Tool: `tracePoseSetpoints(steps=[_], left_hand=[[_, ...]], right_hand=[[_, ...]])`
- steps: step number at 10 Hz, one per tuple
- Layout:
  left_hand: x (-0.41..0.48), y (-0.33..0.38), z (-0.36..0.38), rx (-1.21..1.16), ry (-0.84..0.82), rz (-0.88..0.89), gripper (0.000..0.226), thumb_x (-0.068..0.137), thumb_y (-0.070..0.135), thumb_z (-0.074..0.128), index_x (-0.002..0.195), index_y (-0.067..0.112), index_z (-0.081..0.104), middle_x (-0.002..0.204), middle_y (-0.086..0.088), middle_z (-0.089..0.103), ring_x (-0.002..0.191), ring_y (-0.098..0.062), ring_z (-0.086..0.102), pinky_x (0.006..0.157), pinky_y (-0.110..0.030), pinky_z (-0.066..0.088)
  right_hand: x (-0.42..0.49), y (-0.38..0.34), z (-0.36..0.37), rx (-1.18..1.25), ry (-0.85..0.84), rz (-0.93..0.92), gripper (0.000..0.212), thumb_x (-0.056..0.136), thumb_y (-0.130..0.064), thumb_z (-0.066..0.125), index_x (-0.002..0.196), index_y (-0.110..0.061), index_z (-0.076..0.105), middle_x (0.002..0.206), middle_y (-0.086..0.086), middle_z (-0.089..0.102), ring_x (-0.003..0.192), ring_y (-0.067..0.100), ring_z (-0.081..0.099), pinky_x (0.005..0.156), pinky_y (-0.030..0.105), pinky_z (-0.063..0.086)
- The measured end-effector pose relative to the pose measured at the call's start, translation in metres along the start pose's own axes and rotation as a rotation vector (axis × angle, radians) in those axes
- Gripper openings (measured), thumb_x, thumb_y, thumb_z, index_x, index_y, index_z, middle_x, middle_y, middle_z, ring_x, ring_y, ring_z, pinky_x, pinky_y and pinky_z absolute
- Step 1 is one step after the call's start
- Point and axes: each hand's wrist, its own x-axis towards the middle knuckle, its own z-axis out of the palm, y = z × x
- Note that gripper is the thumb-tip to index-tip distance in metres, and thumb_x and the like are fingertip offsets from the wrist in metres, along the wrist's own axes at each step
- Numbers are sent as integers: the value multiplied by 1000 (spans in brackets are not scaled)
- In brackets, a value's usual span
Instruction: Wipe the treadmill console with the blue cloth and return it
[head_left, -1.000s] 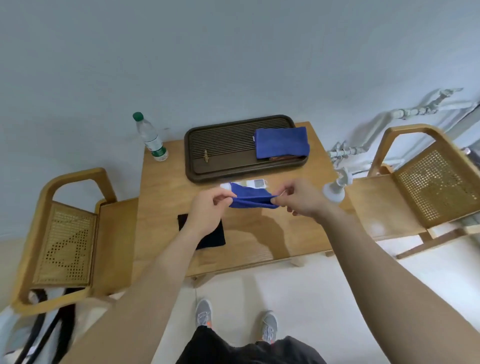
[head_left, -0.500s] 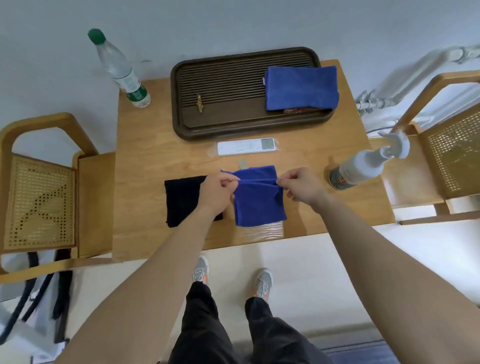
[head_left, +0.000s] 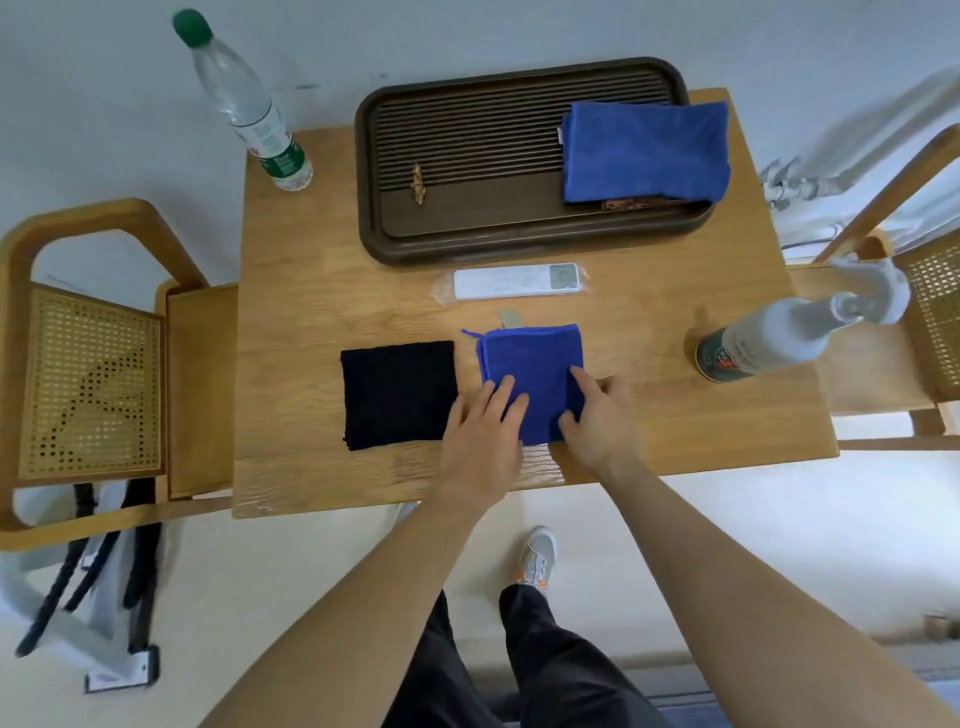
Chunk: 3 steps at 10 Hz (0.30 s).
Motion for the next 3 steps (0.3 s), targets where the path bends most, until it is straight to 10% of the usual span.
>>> tracePoseSetpoints(steps=[3], left_hand=[[-3,-16,-47,-37,-113,-67,60,100,38,46,155,23,29,163,0,27,152,-18,18,124,-45,13]], right_hand=[[-3,-32,-21,-124,-92,-26,60,89,-25,56,146,-21,38,136,12,43,118,35,52,97,46,51]])
